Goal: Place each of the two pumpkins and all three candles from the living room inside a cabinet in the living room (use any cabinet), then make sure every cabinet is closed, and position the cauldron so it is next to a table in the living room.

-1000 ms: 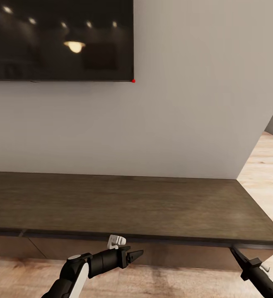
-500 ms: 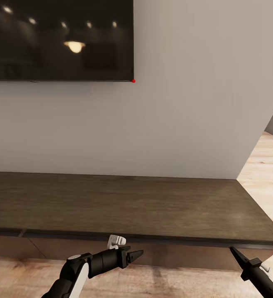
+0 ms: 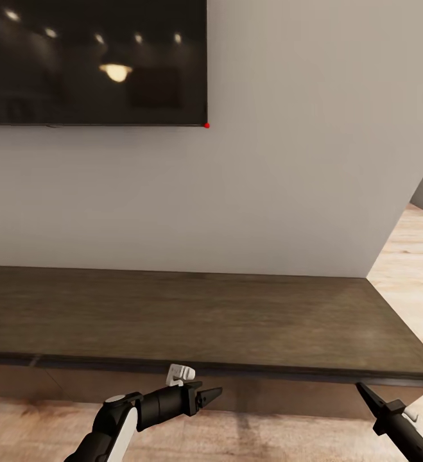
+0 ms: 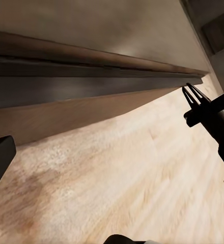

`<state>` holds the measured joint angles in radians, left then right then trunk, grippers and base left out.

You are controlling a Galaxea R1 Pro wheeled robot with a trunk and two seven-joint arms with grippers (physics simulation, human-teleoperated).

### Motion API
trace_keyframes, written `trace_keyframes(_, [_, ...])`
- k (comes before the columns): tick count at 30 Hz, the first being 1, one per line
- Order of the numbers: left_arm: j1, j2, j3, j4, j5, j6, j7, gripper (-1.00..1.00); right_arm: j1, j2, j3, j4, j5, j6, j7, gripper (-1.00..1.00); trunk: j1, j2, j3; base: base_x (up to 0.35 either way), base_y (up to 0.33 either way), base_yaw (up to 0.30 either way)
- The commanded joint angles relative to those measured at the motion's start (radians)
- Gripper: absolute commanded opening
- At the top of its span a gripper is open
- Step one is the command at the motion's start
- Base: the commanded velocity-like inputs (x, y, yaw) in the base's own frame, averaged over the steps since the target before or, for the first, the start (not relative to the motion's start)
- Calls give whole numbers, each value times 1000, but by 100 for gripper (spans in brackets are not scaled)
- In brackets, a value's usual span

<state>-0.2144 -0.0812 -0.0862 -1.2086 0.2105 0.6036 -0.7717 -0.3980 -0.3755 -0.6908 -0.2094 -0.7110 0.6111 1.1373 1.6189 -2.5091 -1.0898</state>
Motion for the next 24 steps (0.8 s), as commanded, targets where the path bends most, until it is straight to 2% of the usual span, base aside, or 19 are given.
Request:
trace_keyframes(1, [0, 0, 0, 0, 6, 7, 0, 100, -1, 0, -4, -1, -19, 21, 53, -100, 0, 0, -1, -71, 0, 0])
trace_keyframes(16, [0, 0, 0, 0, 6, 7, 0, 100, -1, 0, -4, -1, -19, 20, 53, -100, 0, 0, -1, -190, 0, 0])
trace_keyframes(24, [0, 0, 0, 0, 6, 7, 0, 100, -1, 0, -4, 0, -19, 19, 62, -100, 0, 0, -1, -50, 0, 0])
